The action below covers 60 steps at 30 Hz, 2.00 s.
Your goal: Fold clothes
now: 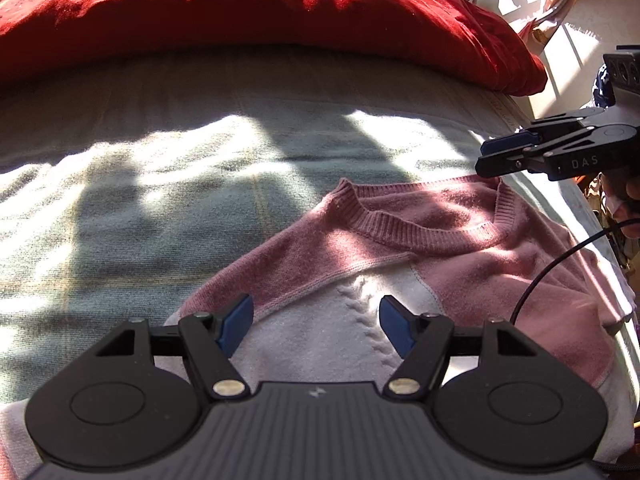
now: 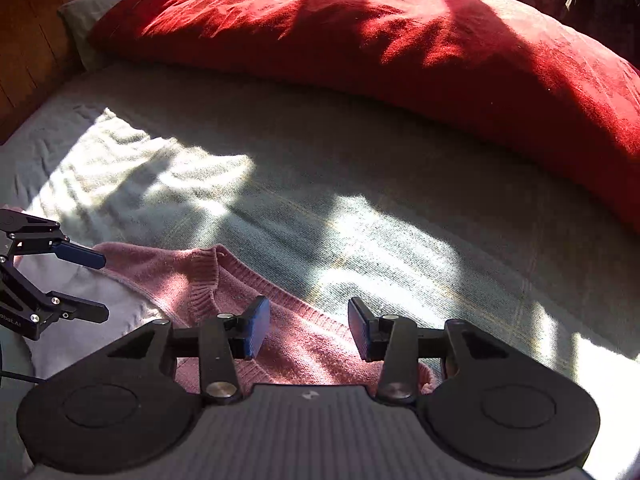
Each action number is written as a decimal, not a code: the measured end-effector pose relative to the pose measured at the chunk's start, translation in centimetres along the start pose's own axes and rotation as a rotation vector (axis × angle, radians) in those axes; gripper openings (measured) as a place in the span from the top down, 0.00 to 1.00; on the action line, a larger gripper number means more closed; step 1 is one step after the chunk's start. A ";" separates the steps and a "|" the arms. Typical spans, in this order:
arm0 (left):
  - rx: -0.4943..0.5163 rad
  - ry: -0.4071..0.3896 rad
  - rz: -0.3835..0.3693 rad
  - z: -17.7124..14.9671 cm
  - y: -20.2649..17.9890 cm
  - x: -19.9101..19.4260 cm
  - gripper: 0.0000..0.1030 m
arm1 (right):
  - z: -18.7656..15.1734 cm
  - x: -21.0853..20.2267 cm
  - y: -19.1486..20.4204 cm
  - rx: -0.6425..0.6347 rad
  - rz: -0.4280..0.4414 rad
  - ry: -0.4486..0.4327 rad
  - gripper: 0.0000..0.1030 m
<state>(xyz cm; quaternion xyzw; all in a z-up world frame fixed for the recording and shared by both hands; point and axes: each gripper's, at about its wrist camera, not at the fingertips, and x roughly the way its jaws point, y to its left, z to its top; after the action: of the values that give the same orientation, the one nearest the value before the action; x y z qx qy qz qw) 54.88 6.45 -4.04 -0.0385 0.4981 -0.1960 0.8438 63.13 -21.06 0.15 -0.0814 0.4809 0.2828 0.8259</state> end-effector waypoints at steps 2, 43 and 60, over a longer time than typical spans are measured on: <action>-0.001 -0.002 -0.003 -0.4 -0.5 -0.4 0.33 | -1.7 -1.5 0.7 0.049 0.019 0.002 0.47; -0.120 0.016 0.022 -8.4 -6.0 -5.9 0.27 | -5.7 0.0 -1.7 0.329 0.022 -0.087 0.13; -0.149 0.087 0.082 -10.4 -8.9 -6.4 0.27 | -19.0 -10.5 4.0 0.456 0.145 0.073 0.07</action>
<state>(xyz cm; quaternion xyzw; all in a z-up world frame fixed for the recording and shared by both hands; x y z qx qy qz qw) 40.64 2.00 -1.69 -0.0723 0.5486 -0.1252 0.8235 42.72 -29.52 -0.47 0.1320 0.5663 0.2223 0.7826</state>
